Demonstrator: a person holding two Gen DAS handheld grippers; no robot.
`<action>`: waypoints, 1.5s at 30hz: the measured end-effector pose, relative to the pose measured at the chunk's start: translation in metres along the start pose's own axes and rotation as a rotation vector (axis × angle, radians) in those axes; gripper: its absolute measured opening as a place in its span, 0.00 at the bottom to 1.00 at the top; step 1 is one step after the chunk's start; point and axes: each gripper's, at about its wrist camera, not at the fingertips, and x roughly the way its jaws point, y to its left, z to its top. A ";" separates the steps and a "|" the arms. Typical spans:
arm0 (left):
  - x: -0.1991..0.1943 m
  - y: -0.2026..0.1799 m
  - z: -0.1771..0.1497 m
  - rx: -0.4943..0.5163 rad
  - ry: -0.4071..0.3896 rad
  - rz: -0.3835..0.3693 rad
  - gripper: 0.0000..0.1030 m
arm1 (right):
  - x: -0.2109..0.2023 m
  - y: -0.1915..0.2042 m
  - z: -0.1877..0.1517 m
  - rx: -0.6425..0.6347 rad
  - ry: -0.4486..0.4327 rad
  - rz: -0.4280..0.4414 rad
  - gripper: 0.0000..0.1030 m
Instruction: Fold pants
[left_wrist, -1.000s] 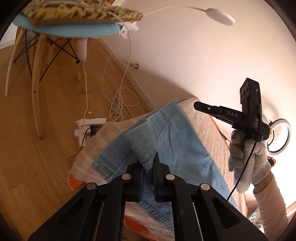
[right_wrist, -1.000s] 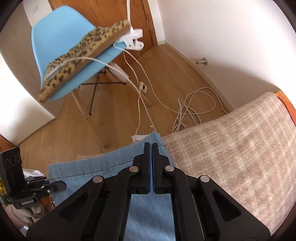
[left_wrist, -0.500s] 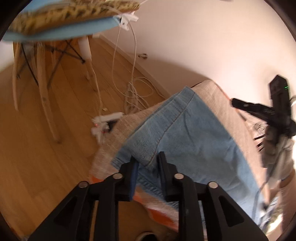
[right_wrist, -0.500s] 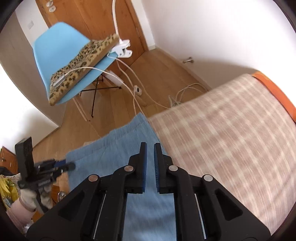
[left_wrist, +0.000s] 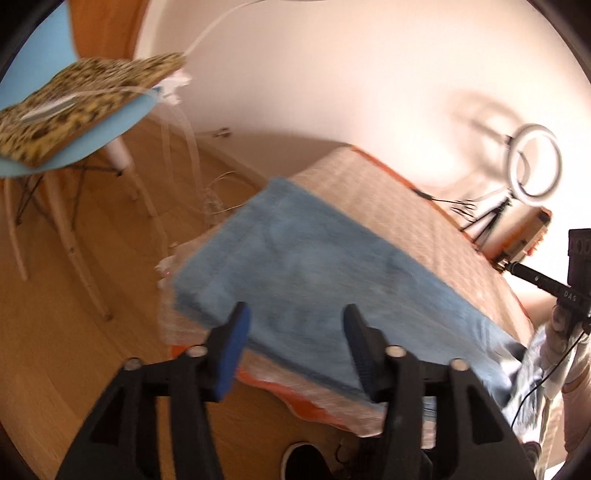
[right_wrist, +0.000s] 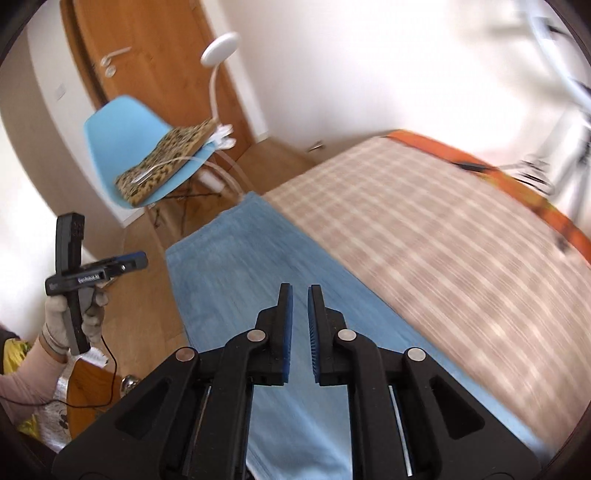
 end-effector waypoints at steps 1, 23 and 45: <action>-0.001 -0.011 0.001 0.030 -0.003 -0.010 0.64 | -0.017 -0.006 -0.011 0.015 -0.017 -0.031 0.45; 0.081 -0.300 0.002 0.493 0.255 -0.426 0.72 | -0.271 -0.137 -0.243 0.599 -0.212 -0.603 0.84; 0.192 -0.558 -0.131 0.643 0.567 -0.640 0.72 | -0.360 -0.165 -0.369 0.912 -0.299 -0.693 0.84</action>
